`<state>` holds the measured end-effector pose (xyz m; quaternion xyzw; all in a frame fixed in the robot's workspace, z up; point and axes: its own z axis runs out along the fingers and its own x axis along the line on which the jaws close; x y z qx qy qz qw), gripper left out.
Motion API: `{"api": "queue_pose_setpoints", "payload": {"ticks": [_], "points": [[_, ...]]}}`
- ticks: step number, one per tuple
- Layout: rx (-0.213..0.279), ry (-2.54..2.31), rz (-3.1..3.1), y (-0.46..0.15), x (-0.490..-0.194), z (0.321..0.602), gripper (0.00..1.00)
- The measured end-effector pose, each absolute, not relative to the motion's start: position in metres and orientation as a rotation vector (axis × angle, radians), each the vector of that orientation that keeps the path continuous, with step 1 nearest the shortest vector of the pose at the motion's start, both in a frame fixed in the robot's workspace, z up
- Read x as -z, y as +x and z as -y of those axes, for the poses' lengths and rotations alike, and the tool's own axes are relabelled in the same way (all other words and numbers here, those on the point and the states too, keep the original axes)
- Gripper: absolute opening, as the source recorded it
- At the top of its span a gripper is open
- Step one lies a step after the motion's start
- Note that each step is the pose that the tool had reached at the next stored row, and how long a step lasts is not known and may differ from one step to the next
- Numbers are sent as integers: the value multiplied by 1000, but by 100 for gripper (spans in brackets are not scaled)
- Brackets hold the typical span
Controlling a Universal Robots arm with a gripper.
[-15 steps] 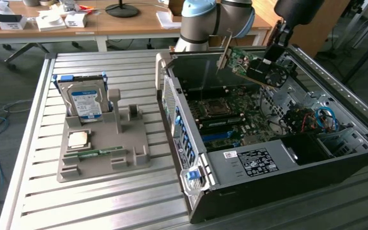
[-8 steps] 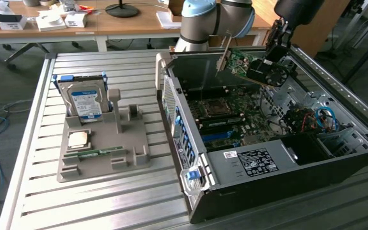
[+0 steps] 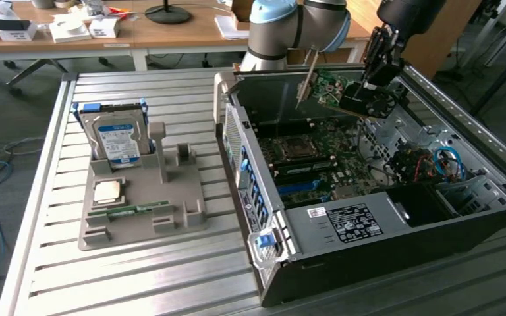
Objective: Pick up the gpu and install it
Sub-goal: 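Insert the gpu into the slot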
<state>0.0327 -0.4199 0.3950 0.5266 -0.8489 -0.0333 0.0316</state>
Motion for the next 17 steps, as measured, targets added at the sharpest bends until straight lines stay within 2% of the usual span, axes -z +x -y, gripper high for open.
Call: {"api": "queue_pose_setpoints", "payload": {"ticks": [17], "points": [[87,1891,2425,33,-394,420,26]]}}
